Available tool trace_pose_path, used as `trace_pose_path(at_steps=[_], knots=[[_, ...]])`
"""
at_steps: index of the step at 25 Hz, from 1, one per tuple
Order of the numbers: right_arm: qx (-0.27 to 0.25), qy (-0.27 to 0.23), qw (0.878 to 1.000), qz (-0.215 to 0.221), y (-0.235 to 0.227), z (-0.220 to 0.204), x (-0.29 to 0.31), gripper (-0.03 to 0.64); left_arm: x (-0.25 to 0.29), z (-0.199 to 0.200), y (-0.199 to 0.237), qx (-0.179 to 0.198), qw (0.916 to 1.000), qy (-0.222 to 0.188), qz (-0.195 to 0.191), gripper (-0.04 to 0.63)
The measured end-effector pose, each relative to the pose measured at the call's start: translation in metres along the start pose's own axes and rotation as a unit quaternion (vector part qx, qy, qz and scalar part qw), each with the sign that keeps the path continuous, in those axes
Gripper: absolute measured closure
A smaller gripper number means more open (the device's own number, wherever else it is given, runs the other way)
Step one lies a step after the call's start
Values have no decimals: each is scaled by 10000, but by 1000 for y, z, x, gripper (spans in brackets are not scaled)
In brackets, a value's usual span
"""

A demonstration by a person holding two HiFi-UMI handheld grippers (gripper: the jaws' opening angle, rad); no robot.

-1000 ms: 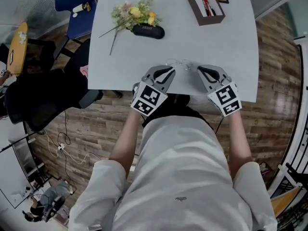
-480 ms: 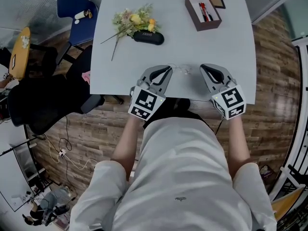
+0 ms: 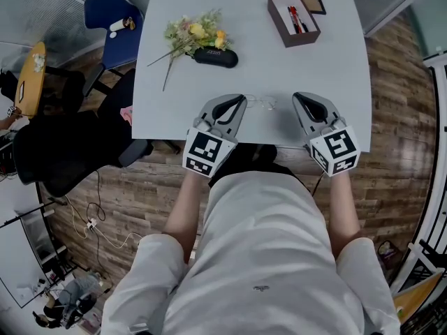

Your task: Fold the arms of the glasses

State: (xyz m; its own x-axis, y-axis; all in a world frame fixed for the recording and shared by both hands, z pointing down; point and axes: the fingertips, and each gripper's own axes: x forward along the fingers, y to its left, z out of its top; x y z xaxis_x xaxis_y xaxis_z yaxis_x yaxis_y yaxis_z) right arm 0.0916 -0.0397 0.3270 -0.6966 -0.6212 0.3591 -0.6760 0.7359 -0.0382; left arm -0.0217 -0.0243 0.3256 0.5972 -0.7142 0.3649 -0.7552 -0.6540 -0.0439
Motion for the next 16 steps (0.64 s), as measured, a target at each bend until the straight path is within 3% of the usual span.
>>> trace_pose_path(at_steps=[16], knots=[[-47, 53, 10000, 17, 2, 1, 4, 612, -1, 0, 6, -65, 9999, -39, 79, 571]])
